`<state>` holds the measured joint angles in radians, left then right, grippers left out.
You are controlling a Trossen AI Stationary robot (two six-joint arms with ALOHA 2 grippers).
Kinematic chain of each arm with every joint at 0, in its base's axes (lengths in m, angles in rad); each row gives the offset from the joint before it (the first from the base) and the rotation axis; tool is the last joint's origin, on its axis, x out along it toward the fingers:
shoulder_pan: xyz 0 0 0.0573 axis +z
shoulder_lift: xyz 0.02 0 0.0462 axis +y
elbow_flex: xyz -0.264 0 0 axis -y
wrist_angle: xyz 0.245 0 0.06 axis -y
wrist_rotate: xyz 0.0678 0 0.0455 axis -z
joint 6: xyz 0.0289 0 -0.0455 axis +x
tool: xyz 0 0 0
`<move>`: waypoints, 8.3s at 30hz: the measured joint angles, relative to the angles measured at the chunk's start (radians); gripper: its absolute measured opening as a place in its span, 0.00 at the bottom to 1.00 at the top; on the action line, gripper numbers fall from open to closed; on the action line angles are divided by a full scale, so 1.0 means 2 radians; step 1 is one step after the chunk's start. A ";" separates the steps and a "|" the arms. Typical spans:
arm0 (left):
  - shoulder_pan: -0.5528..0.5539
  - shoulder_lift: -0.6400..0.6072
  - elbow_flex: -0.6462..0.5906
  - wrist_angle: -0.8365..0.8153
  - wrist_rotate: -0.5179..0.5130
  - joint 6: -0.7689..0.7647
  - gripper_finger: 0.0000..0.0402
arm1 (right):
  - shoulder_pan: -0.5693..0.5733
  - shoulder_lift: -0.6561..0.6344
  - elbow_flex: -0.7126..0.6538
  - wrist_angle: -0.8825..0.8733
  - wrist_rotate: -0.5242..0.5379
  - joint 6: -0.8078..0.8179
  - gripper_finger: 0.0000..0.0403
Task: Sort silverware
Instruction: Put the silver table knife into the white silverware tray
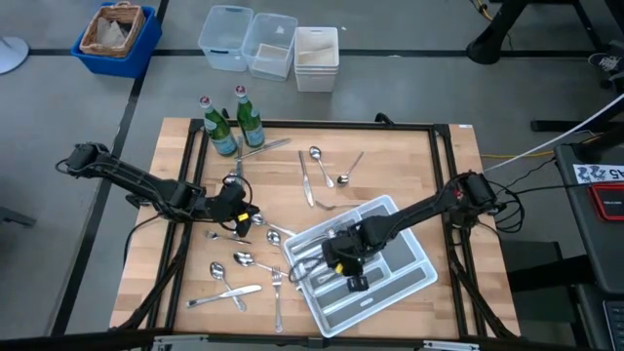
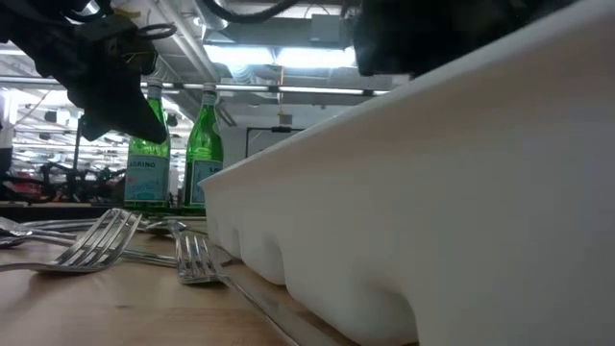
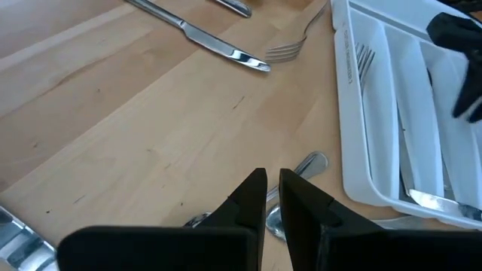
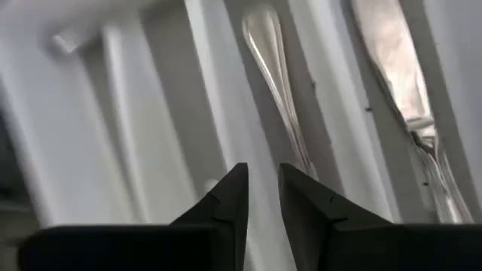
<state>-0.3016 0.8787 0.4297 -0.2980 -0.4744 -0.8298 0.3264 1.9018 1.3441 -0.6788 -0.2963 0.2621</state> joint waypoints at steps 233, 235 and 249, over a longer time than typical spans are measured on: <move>0.001 -0.014 0.000 -0.006 0.051 0.070 0.07 | -0.062 0.059 0.054 0.241 -0.077 0.327 0.00; 0.000 -0.014 0.000 -0.006 0.051 0.069 0.07 | -0.066 0.053 0.054 0.234 -0.096 0.310 0.00; 0.000 -0.014 0.000 -0.001 0.050 0.054 0.07 | -0.096 0.019 0.054 0.154 -0.152 0.108 0.00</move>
<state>-0.3008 0.8497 0.4294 -0.2998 -0.3740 -0.7218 0.1344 1.9392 1.4528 -0.3706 -0.6010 0.4782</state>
